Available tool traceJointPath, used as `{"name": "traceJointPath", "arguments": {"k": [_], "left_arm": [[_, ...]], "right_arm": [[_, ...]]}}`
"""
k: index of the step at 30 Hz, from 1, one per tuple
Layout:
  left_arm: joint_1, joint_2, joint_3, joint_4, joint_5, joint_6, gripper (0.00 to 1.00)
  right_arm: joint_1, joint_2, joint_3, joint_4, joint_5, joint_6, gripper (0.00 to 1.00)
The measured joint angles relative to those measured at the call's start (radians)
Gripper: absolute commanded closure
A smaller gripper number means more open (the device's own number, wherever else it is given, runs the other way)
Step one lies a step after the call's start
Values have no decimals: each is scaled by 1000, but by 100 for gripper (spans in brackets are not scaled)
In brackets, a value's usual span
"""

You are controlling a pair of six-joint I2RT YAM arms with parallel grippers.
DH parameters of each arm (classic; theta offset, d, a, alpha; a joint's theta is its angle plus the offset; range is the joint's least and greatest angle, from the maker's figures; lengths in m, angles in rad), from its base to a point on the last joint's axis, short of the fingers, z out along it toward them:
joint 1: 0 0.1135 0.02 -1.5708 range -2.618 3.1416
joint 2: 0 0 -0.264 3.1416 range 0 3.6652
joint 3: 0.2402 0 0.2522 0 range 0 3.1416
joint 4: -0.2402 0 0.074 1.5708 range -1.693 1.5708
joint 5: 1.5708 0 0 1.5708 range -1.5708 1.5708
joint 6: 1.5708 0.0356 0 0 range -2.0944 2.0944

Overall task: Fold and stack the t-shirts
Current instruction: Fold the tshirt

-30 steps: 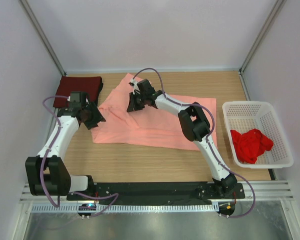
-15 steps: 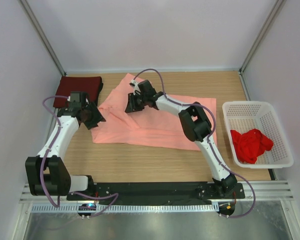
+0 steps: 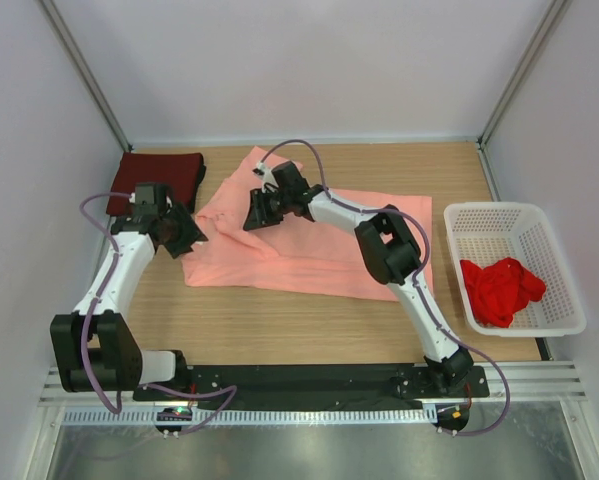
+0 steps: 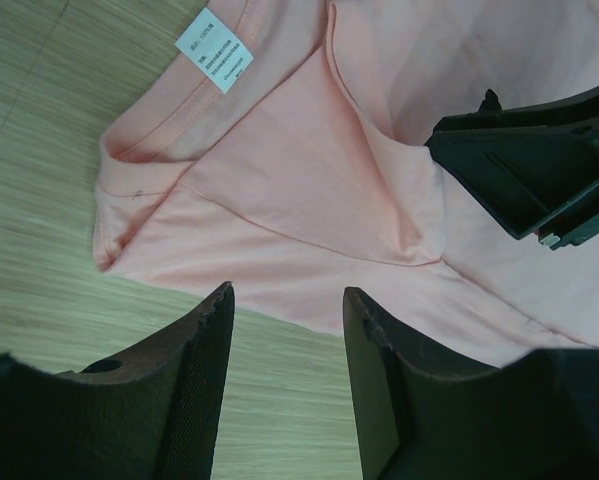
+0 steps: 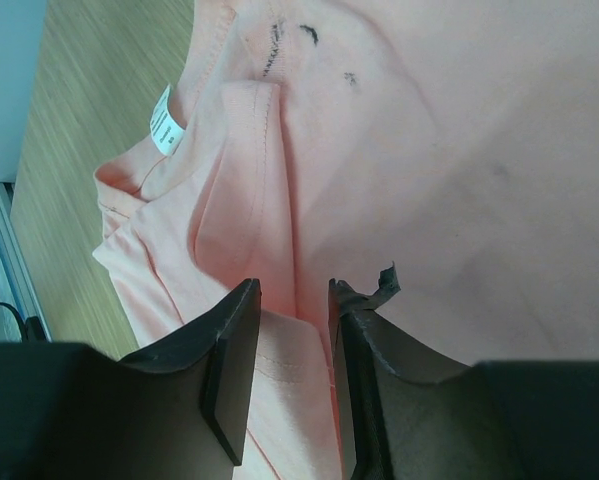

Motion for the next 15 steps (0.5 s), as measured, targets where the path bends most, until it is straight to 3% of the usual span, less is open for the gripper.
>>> {"name": "traceJointPath", "arguments": {"k": [15], "left_arm": [[1,217,-19,55,43,-116,54]], "right_arm": [[15,-9,18,-29,-59,-77,55]]}}
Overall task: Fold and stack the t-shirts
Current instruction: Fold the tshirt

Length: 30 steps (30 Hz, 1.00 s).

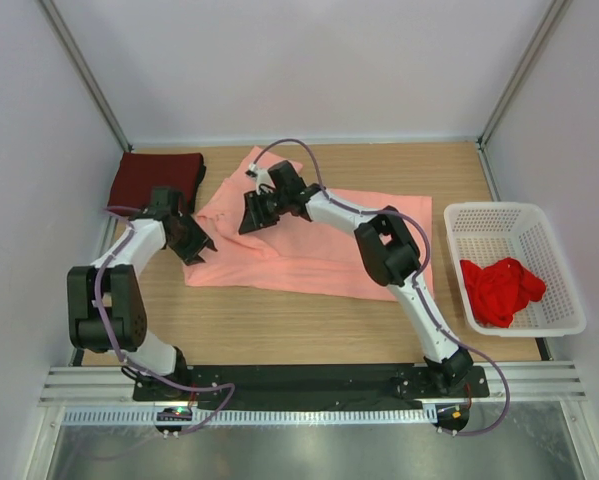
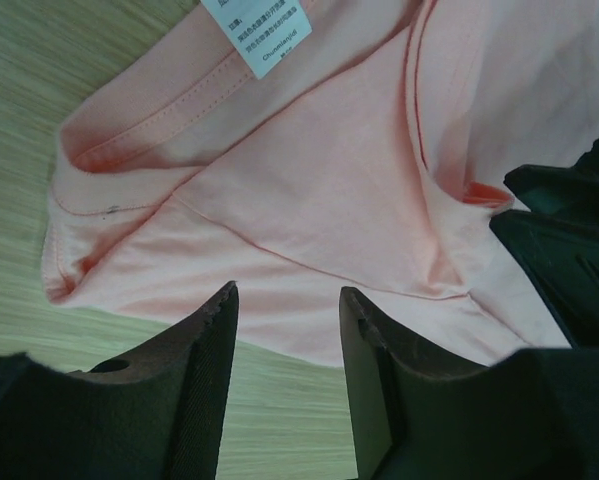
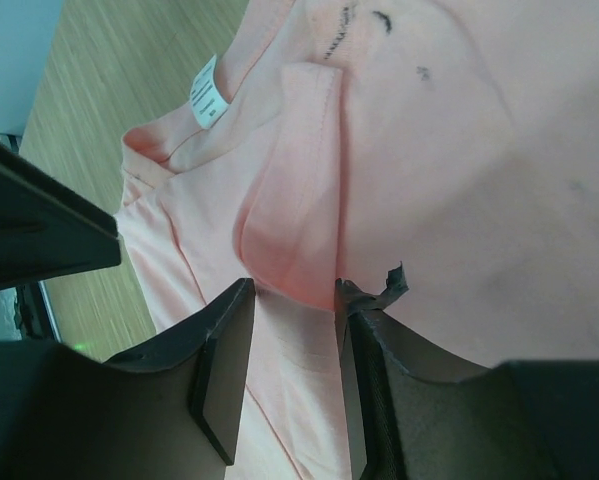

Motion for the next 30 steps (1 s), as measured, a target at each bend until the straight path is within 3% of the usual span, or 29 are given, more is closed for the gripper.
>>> {"name": "traceJointPath", "arguments": {"k": [9,11,13,14,15,18,24,30], "left_arm": [[1,113,3,40,8,-45,57],[1,126,4,41,8,-47,57],[1,130,5,41,8,-47,57],[1,130,5,42,8,-47,57],[1,130,7,42,7,-47,57],[1,130,11,44,-1,-47,57],[1,142,20,37,-68,-47,57],[0,182,40,14,-106,-58,57]], "right_arm": [[30,0,13,-43,-14,-71,56],[33,0,13,-54,-6,-86,62],[35,0,13,-63,14,-98,81],[35,0,13,-64,18,-103,82],[35,-1,13,-66,32,-103,89],[35,-19,-10,-56,86,-104,99],[34,-144,-151,11,245,-93,99],[32,-197,-164,51,371,-89,97]]}}
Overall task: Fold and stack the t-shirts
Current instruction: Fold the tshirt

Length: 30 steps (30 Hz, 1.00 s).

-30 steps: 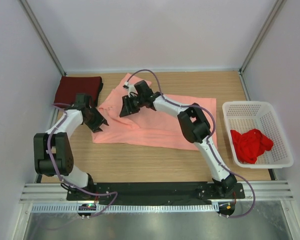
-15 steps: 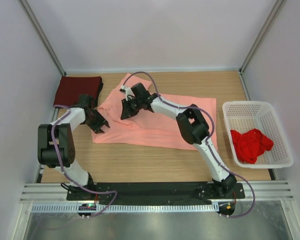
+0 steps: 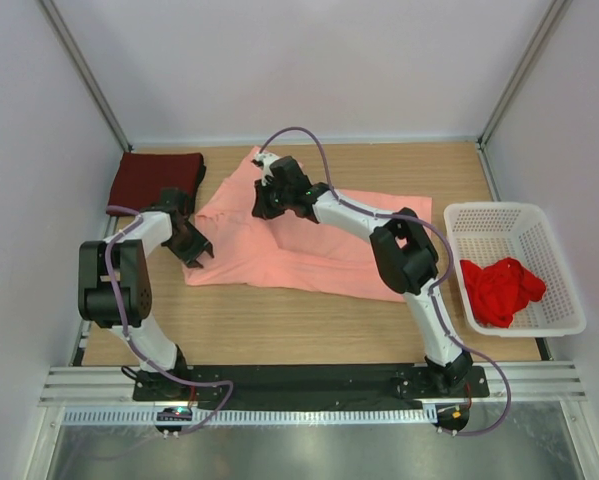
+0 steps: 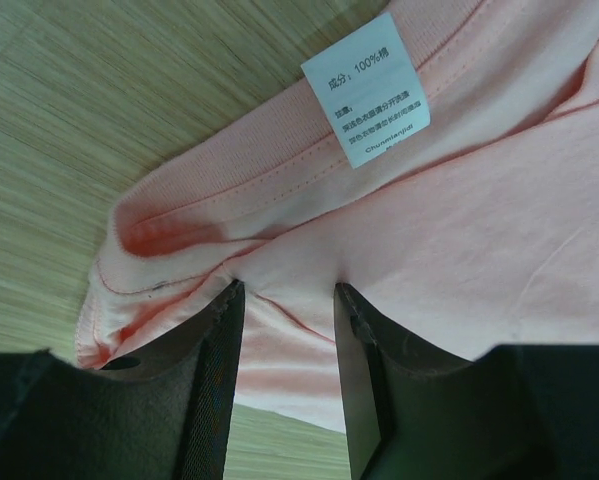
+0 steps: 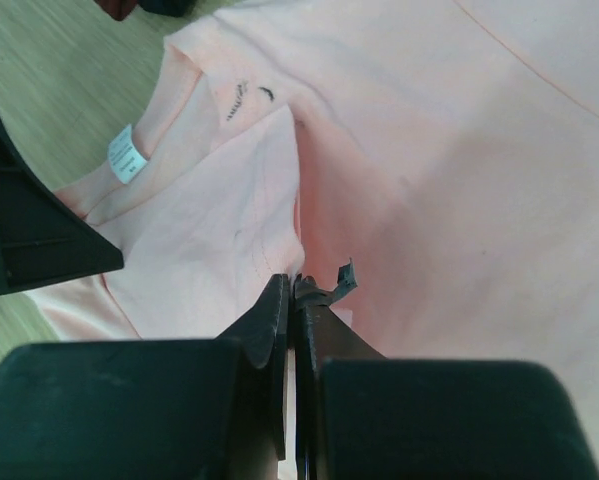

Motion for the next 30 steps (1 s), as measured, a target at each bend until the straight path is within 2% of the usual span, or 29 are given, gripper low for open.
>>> {"name": "traceJointPath", "arguments": {"k": [4,11,16,18,23,30], "left_arm": [[0,8,12,-13,-24,-7,57],[-1,8,23,-48,-90,-7,57],[0,7,56,-108,-127,-6,56],[0,-2,89,-124,-122,-5,55],[1,-46,195,-112,-72,5,52],[2,-63,259,-63,-7,27,52]], "right_arm": [[0,1,1,-14,50,13,96],[5,1,0,-70,210,43,81],[-18,1,0,-136,335,70,60],[-40,-1,0,-153,341,80,52],[-117,-5,14,-159,298,123,42],[-230,72,212,-146,267,251,41]]}}
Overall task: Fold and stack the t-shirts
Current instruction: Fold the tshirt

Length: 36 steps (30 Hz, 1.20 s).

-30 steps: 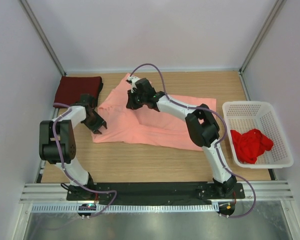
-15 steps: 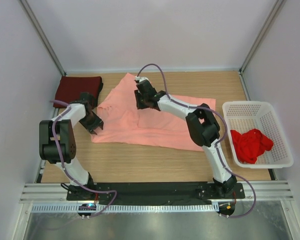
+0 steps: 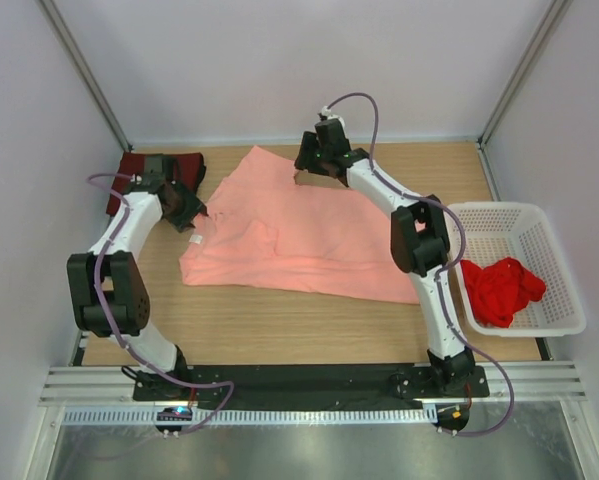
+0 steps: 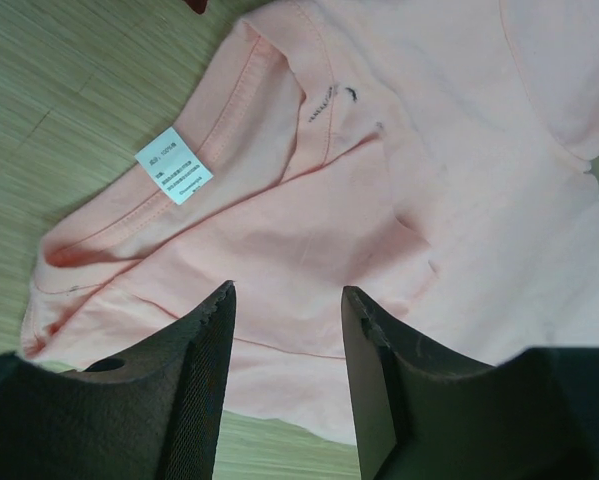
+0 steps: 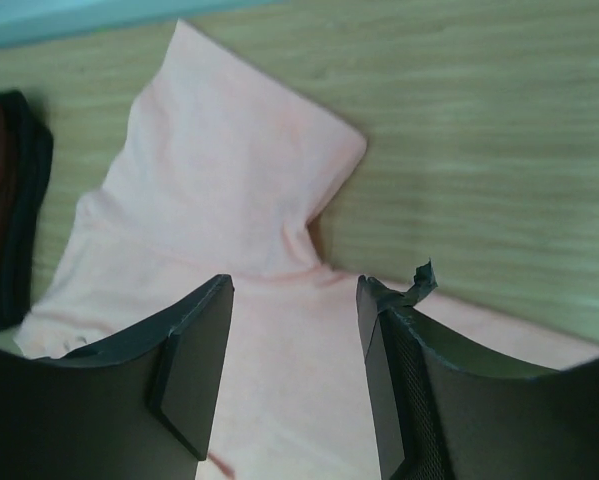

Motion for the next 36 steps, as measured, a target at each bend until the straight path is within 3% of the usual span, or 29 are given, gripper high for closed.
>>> {"name": "traceJointPath", "arguments": {"k": [5,22,26,29,34,36], "left_arm": [[0,-16,-12,13,19,13,51],[0,-47,-21,68,47,9,52],[0,-47,-24,91,52,-8,52],[0,-46,-24,107,64,-20,52],[0,-18,-9,146,105,-56,52],[0,0,8,155,106,-61,51]], "right_arm": [[-37,118,138,33,1,29,41],[-19,386,359,105,96,89,47],[-11,404,377,124,130,99,58],[-3,416,383,135,141,103,79],[3,427,383,175,97,89,99],[3,426,380,205,55,74,99]]}}
